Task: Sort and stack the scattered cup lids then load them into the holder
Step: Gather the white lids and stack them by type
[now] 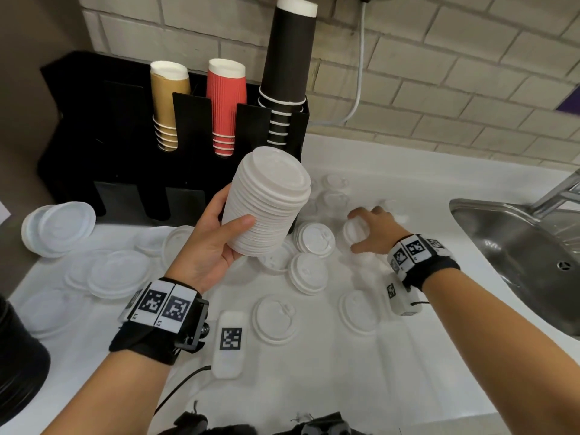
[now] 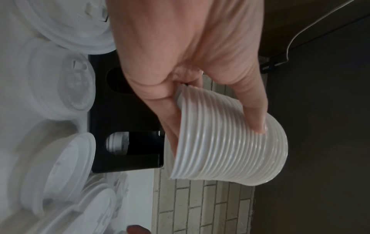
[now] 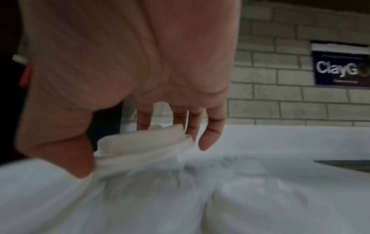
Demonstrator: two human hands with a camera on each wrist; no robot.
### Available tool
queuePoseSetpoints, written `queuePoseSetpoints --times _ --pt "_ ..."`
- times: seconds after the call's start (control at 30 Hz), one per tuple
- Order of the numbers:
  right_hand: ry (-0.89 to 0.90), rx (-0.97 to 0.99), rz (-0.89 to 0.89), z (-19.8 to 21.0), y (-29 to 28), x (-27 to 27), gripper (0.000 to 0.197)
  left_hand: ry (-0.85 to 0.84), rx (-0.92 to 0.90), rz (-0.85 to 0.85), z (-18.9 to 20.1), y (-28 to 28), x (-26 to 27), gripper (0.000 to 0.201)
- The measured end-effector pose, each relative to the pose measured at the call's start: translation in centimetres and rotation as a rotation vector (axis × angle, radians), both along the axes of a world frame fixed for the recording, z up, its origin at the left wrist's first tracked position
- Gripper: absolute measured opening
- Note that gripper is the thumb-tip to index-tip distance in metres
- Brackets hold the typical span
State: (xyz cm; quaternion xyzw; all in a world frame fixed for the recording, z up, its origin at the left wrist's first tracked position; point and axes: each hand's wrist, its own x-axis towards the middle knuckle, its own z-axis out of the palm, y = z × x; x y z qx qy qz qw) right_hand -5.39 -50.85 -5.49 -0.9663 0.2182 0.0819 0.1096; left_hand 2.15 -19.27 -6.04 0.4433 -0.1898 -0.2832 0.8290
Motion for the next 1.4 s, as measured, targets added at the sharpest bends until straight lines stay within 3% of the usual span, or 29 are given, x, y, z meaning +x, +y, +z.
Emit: queuePoseSetpoints --times 0.07,0.23,0.4,0.57,0.8,0.9,1.03,1.13,1.23,1.4 --pt "0.030 0.029 0.000 1.2 -0.8 -0.9 0.073 0.001 -0.006 0.000 -0.1 0.0 0.0 0.104" --pt "0.404 -0.091 0.025 2.3 -1.1 -2.4 0.088 -0.001 -0.025 -0.004 0.0 -0.2 0.1 0.096" --pt "0.254 -0.096 0.013 1.0 -0.1 -0.4 0.084 0.007 -0.033 0.016 0.0 -0.5 0.2 0.067" --pt "0.327 -0.096 -0.032 -0.8 0.4 1.8 0.082 -0.004 -0.032 0.016 0.4 -0.5 0.3 0.105" --pt "0.297 -0.080 -0.087 0.1 0.0 2.2 0.063 0.002 -0.030 0.014 0.6 -0.1 0.6 0.098" --pt "0.112 0.065 -0.138 3.1 -0.2 1.4 0.059 0.014 -0.039 0.031 0.3 0.1 0.8 0.082" --pt "-0.460 0.604 -0.029 6.8 3.5 -0.5 0.049 0.008 -0.039 0.039 0.2 -0.4 0.7 0.104" --pt "-0.751 0.798 0.091 8.5 8.1 -1.7 0.052 0.010 -0.044 0.035 0.0 -0.9 0.6 0.099" --pt "-0.913 0.819 0.188 9.0 11.8 -2.3 0.051 0.015 -0.035 0.033 -0.2 -1.1 0.5 0.093" --pt "-0.955 0.680 0.169 9.0 14.6 -2.0 0.041 0.013 -0.016 0.025 -0.3 -1.2 0.1 0.095"
